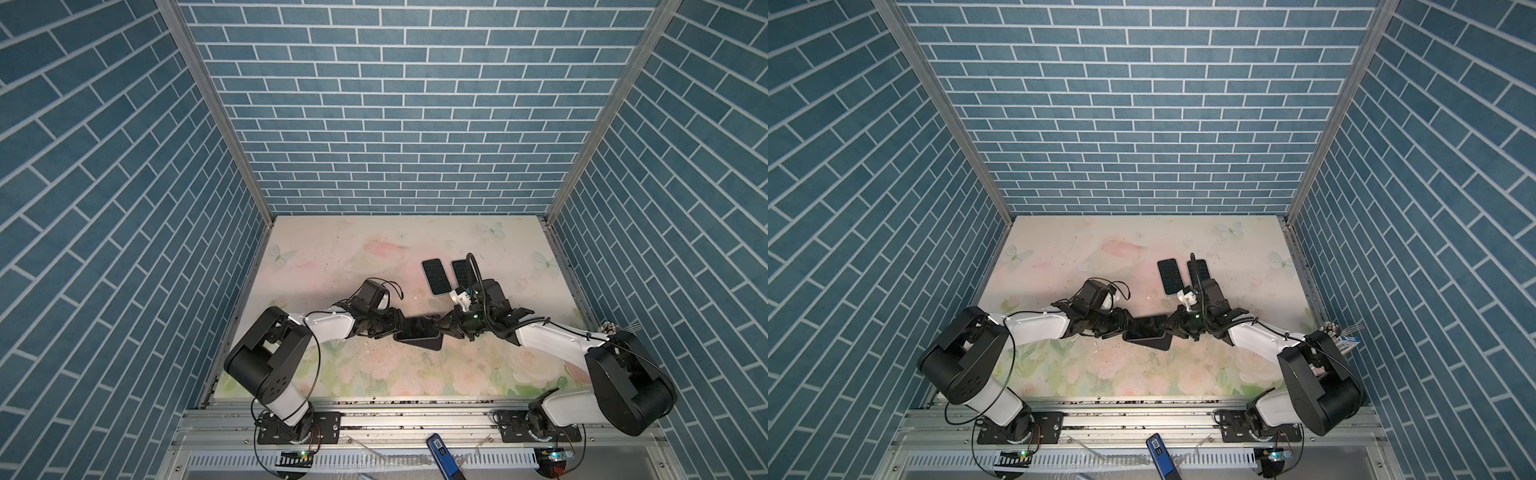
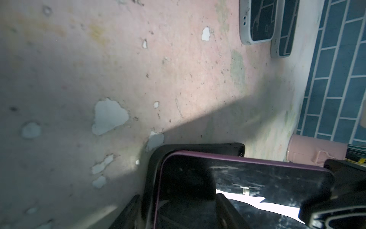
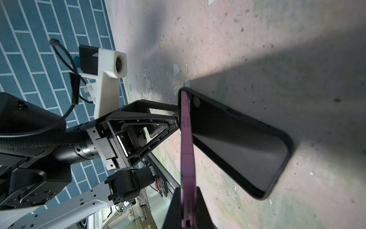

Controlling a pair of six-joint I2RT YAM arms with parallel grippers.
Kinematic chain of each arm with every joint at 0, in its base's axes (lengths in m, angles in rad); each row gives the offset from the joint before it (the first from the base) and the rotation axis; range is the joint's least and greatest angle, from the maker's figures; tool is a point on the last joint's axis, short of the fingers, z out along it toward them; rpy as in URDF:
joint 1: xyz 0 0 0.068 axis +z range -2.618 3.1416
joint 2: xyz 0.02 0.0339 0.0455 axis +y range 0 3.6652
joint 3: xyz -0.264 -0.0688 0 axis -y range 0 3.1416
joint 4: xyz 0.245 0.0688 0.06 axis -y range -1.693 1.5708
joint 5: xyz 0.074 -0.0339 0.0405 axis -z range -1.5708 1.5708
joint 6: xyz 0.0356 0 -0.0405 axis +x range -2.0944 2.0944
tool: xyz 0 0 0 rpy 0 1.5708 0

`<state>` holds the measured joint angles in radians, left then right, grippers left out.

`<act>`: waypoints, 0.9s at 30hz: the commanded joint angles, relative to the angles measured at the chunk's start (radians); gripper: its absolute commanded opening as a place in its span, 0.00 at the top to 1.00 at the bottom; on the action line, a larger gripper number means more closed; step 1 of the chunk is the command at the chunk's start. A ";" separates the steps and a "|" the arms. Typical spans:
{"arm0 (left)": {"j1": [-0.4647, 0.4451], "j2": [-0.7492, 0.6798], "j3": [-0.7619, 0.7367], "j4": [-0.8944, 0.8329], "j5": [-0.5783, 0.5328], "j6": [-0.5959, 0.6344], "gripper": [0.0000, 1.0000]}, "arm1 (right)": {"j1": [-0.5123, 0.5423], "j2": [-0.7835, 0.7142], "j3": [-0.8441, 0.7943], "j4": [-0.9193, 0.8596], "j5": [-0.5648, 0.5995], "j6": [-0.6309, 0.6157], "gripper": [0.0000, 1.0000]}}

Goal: Put the phone into the phone case
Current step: 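Tilt the phone edge into the case held by the left gripper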

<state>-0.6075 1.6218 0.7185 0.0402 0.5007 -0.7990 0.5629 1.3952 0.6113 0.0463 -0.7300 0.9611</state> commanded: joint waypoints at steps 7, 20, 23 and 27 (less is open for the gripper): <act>-0.045 0.035 -0.017 0.067 0.059 -0.045 0.39 | 0.008 0.011 -0.020 0.001 -0.006 0.004 1.00; -0.044 0.072 -0.009 0.104 0.083 -0.047 0.39 | 0.010 0.102 -0.053 0.084 -0.057 0.035 1.00; -0.044 0.082 -0.004 0.117 0.094 -0.054 0.39 | 0.015 0.133 -0.089 0.189 -0.074 0.090 1.00; -0.044 0.082 -0.004 0.117 0.095 -0.055 0.39 | 0.020 0.145 -0.097 0.201 -0.072 0.093 1.00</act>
<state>-0.6022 1.6440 0.7162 0.1051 0.4843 -0.8349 0.5316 1.4818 0.5396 0.2398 -0.7910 1.0157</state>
